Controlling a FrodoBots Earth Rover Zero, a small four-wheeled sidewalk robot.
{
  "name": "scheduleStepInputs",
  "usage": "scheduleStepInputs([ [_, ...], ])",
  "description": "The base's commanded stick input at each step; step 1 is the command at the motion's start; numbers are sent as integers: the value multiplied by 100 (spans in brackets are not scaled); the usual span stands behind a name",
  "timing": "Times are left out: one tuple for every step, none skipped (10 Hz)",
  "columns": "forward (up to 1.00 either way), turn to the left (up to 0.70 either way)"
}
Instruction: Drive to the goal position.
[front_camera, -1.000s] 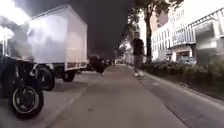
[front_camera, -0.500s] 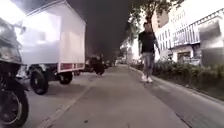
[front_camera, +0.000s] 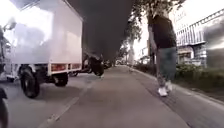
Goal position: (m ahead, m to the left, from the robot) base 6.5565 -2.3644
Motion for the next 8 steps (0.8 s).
scheduleStepInputs([
  [45, 0],
  [45, 0],
  [45, 0],
  [45, 0],
  [45, 0],
  [45, 0],
  [45, 0],
  [45, 0],
])
